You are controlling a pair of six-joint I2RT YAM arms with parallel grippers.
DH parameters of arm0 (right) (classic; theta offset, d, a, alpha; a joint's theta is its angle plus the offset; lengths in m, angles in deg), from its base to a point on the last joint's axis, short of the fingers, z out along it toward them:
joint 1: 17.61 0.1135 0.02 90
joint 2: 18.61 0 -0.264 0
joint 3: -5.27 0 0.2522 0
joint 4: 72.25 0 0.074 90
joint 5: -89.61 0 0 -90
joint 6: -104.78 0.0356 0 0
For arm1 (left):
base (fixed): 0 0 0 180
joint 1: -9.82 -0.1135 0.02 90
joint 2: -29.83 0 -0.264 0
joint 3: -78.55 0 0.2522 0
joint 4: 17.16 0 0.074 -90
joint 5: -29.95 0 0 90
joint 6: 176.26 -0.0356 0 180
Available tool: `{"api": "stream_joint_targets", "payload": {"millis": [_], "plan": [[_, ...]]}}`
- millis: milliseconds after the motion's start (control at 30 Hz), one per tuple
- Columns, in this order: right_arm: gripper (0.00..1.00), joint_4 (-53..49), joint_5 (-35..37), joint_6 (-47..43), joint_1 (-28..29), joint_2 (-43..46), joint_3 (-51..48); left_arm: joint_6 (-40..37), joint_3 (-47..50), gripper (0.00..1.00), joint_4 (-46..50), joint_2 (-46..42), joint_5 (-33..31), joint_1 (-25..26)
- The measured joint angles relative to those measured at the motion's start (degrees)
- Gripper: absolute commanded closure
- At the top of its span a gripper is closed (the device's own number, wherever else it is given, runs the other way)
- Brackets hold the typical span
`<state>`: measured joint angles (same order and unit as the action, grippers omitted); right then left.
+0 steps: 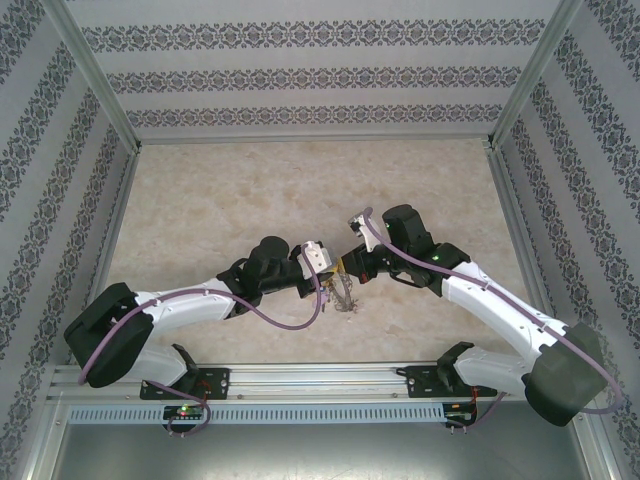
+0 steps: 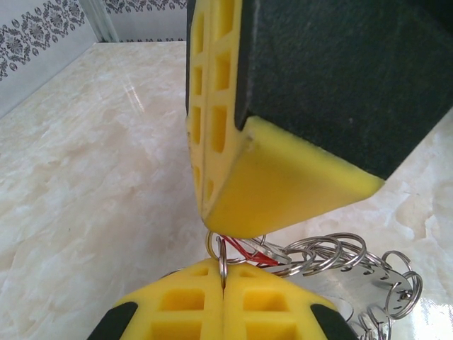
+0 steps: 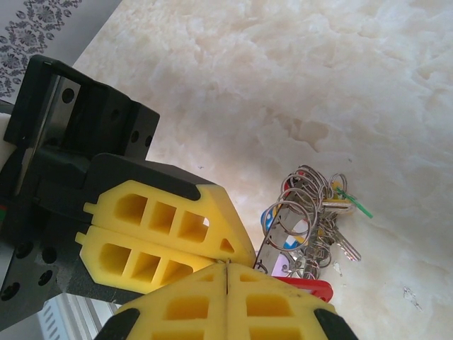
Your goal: Put the keys on the keyring
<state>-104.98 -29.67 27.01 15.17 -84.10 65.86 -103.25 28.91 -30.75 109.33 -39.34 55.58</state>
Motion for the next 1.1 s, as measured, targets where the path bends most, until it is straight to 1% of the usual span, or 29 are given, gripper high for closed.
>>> {"api": "stream_joint_targets", "payload": {"millis": [333, 367, 400, 467, 533, 633, 733, 900, 933, 967, 1100], "plan": [[1.0, -1.3, 2.4, -0.2, -0.9, 0.0, 0.0, 0.0, 0.0, 0.99, 0.0, 0.0, -0.2, 0.0], [1.0, -1.3, 2.3, -0.2, -1.1, 0.0, 0.0, 0.0, 0.0, 0.94, -0.1, 0.0, -0.2, 0.0], [1.0, -1.3, 2.1, -0.2, -1.1, 0.0, 0.0, 0.0, 0.0, 0.91, -0.1, 0.0, -0.2, 0.0], [1.0, -1.0, 1.4, 0.0, -1.1, 0.0, 0.0, 0.1, 0.0, 0.89, -0.1, 0.0, -0.2, 0.0], [1.0, -0.5, 0.7, 0.3, -1.1, 0.0, 0.0, 0.1, 0.0, 0.81, -0.2, 0.0, -0.2, 0.0], [1.0, 0.1, 0.0, 0.9, -1.2, 0.0, 0.0, 0.3, 0.0, 0.79, -0.6, 0.0, -0.4, 0.0], [1.0, 0.2, 0.0, 1.0, -1.3, 0.0, 0.0, 0.5, 0.0, 0.75, -1.4, 0.0, -0.4, 0.0], [1.0, 0.1, 1.0, 1.2, -3.6, 0.0, -0.5, 0.9, 0.3, 0.68, -2.7, -1.3, -1.2, 0.0], [1.0, 0.1, 1.4, 1.3, -4.3, 0.0, -1.0, 0.9, 0.5, 0.61, -3.0, -1.9, -1.5, 0.0], [1.0, 0.1, 1.7, 1.4, -4.9, 0.0, -1.4, 1.2, 0.7, 0.59, -3.3, -2.4, -1.8, 0.0], [1.0, -0.4, 2.6, 2.3, -7.4, -0.3, -3.8, 1.8, 1.5, 0.58, -4.4, -5.0, -3.3, 0.0]]}}
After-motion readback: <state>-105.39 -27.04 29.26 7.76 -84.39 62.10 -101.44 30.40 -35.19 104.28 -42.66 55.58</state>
